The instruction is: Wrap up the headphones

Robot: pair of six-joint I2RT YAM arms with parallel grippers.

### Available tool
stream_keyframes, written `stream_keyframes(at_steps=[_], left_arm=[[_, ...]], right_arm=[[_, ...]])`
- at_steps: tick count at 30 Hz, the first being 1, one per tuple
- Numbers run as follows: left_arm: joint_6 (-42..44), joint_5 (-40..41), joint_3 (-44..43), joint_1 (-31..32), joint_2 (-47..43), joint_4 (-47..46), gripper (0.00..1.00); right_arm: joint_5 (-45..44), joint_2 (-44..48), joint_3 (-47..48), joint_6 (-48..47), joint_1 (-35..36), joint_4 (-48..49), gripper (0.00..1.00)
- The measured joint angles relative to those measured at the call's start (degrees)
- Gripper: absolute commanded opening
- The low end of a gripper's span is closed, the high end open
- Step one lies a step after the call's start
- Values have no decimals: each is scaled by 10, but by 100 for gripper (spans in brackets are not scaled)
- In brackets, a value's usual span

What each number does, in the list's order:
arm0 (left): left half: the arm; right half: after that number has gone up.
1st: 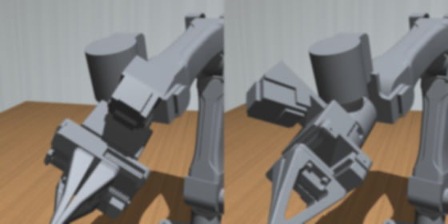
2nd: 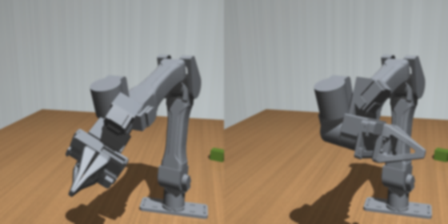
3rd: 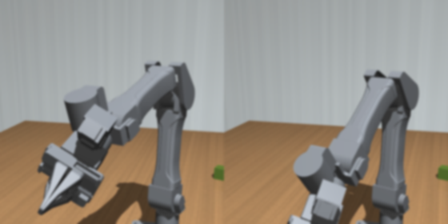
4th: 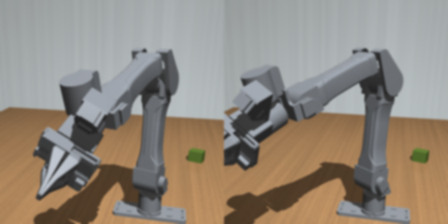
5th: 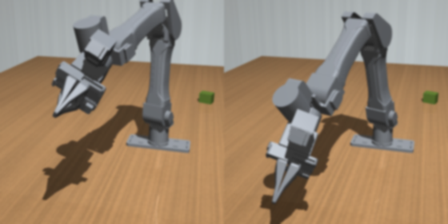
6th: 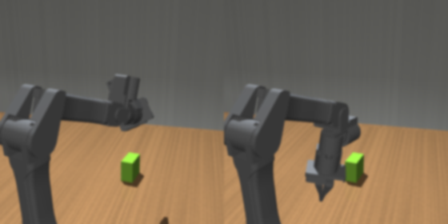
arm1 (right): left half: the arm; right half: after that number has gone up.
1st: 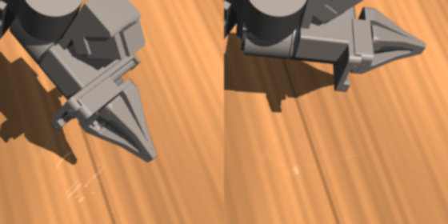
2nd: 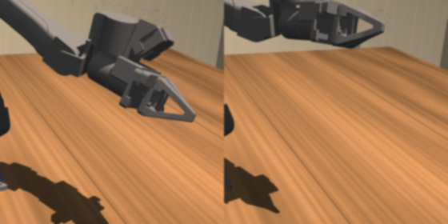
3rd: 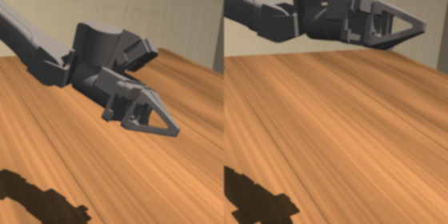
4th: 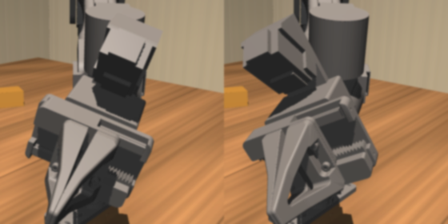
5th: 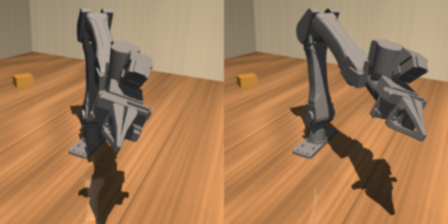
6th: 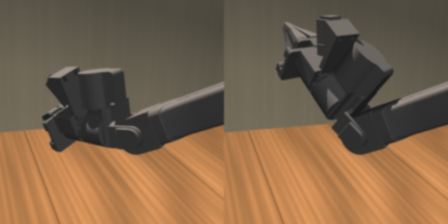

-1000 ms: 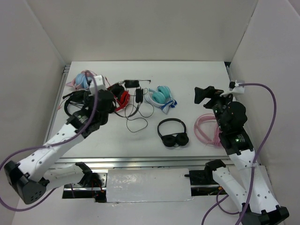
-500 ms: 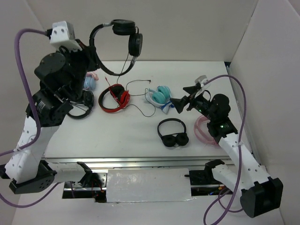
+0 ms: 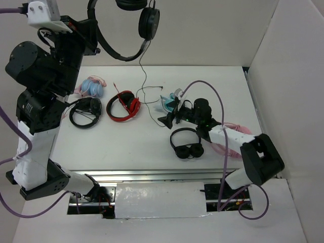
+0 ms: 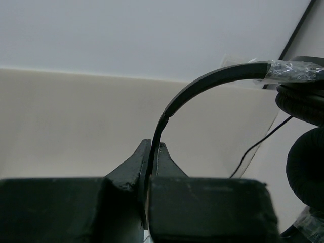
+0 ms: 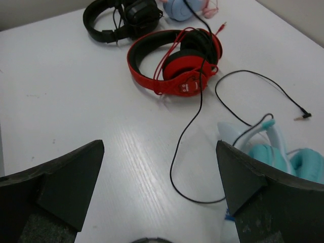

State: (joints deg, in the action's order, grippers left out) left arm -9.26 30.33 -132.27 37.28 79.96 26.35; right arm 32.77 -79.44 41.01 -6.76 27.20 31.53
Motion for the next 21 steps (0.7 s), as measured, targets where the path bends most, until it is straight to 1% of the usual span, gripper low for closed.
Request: stream_keyframes(at_steps=[4,8,12,14,15,17,19,21], left_arm=[[-1,-19,-19,0,1,-18,0],[-3,-36,-30,0,1,-25,0],[-9,-48,-33,0,-3,-25,0],[-14,-50,-37,0,-3,-25,0],[-15,-51,-40,1,-3,-26,0],[-16,-51,-42,1,-5,-27,0],[-16,-51,-42,1,-8,-29,0],[-16,-50,-42,1,-11,-30,0]], right_arm=[[-22,-89,16,25,31,104,100],[-46,-192,77,78,48,195,100],[-64,-295,193,135,60,221,100],[-67,-332,247,161,65,220,100],[-68,-364,294,174,72,219,100],[-66,-398,340,197,84,217,100],[-66,-414,356,214,99,216,100],[-72,-416,350,222,115,215,95]])
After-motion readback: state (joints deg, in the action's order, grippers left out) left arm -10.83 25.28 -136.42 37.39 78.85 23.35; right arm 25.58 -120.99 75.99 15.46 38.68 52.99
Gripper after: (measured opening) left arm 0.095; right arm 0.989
